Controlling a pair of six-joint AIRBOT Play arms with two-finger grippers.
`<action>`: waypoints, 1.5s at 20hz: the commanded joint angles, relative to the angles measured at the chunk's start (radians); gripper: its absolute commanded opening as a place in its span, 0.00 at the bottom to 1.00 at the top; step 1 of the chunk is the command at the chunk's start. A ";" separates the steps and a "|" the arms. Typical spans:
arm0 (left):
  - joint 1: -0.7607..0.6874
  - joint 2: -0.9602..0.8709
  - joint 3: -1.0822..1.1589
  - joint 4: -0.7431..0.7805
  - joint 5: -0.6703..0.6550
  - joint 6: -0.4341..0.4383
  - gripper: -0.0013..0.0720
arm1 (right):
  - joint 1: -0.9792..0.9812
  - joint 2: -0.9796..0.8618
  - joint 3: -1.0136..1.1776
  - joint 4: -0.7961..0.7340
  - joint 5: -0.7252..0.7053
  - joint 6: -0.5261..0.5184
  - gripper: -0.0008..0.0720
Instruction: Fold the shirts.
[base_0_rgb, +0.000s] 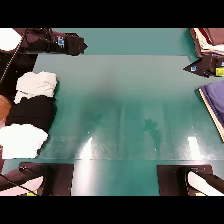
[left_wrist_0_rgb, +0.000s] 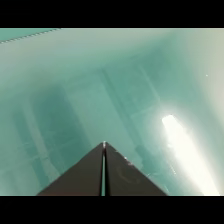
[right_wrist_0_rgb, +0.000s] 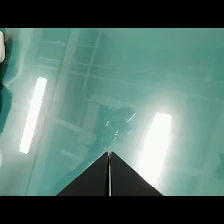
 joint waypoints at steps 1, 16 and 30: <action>0.000 0.000 0.000 0.000 0.000 0.000 0.05 | 0.004 0.001 0.000 0.001 -0.004 0.000 0.04; 0.012 0.000 0.000 0.156 0.034 0.021 0.53 | 0.004 0.001 0.000 0.001 -0.011 0.000 0.04; 0.404 -0.311 -0.229 0.526 0.039 -0.167 0.78 | 0.004 0.001 -0.001 0.001 -0.011 0.001 0.04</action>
